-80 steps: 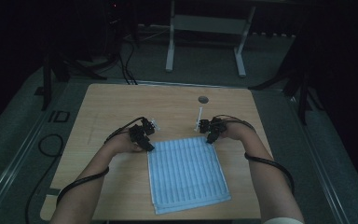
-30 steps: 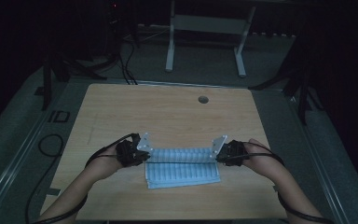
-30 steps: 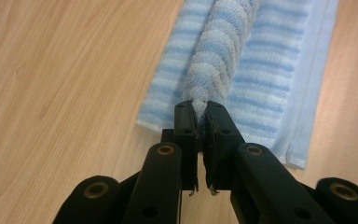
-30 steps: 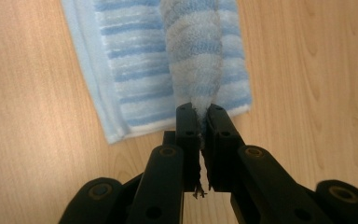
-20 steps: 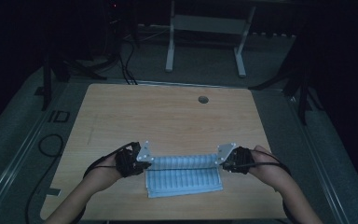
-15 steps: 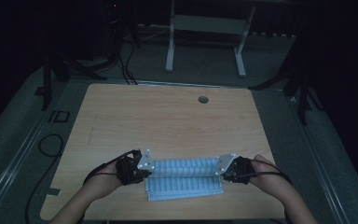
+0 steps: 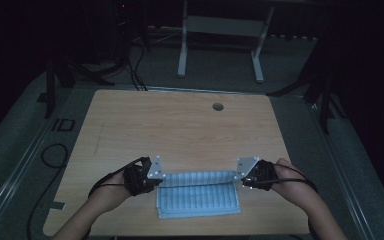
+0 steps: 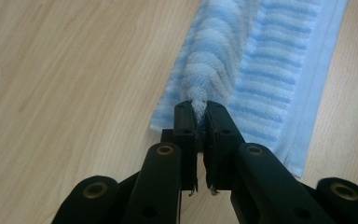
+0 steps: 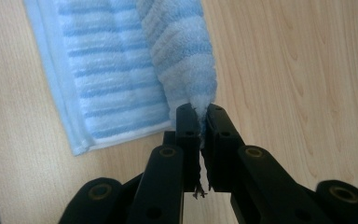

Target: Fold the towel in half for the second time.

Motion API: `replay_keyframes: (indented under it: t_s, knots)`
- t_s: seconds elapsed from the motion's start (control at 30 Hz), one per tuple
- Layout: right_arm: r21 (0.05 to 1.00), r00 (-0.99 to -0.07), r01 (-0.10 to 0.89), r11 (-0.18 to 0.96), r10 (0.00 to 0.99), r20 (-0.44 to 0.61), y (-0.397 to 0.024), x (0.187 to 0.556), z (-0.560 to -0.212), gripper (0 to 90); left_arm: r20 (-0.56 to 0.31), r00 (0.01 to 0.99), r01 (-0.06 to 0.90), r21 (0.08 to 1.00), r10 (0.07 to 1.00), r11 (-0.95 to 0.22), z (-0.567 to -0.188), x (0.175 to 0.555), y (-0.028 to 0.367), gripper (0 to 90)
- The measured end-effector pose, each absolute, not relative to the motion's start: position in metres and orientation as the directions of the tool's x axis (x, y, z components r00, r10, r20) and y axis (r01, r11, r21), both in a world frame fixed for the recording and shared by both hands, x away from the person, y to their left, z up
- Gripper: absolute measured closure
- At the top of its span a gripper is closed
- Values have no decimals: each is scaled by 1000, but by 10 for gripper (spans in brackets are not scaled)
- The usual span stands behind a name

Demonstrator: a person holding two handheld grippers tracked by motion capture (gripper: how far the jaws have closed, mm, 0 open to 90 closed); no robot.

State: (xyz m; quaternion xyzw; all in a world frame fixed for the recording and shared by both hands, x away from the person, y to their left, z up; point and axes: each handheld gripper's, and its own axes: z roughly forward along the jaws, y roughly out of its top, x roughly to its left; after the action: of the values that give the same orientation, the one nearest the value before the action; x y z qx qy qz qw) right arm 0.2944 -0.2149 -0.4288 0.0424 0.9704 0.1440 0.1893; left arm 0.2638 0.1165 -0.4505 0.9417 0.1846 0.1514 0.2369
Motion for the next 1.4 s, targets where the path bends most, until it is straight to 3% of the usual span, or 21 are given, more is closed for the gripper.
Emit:
replay_keyframes:
  t_s: [0.27, 0.33, 0.43, 0.47, 0.6, 0.83, 0.97, 1.03, 1.23, 1.3, 1.4]
  knots:
    - [345, -947, 12, 938, 122, -297, -226, 258, -437, 843, 145, 927, 233, 500, 346, -834, -461, 233, 124, 821]
    - [373, -963, 20, 927, 118, -242, -232, 249, -442, 762, 74, 940, 257, 487, 333, -835, -468, 231, 125, 747]
    - [333, -976, 14, 943, 85, -200, -236, 240, -459, 712, 4, 945, 289, 459, 328, -840, -480, 229, 125, 605]
    - [316, -980, 27, 948, 88, -179, -237, 240, -467, 706, -10, 944, 300, 452, 331, -840, -482, 229, 125, 529]
    - [328, -981, 75, 942, 129, -147, -243, 246, -479, 626, -18, 937, 319, 457, 350, -831, -488, 230, 126, 403]
    - [396, -967, 134, 908, 207, -149, -248, 264, -482, 467, -90, 912, 389, 498, 401, -775, -499, 245, 134, 301]
    - [452, -959, 165, 876, 250, -134, -248, 275, -487, 375, -79, 905, 394, 527, 418, -753, -506, 250, 134, 256]
    - [471, -954, 186, 862, 274, -125, -248, 279, -489, 362, -67, 902, 395, 533, 427, -749, -507, 251, 134, 174]
    - [562, -929, 255, 787, 360, -83, -253, 292, -501, 275, -55, 873, 422, 583, 484, -695, -520, 262, 140, 141]
    - [593, -918, 280, 755, 391, -65, -257, 297, -509, 172, -74, 856, 444, 612, 511, -655, -527, 269, 148, 140]
    - [646, -893, 328, 689, 449, -25, -264, 303, -517, 145, -65, 834, 445, 667, 548, -598, -531, 273, 158, 141]
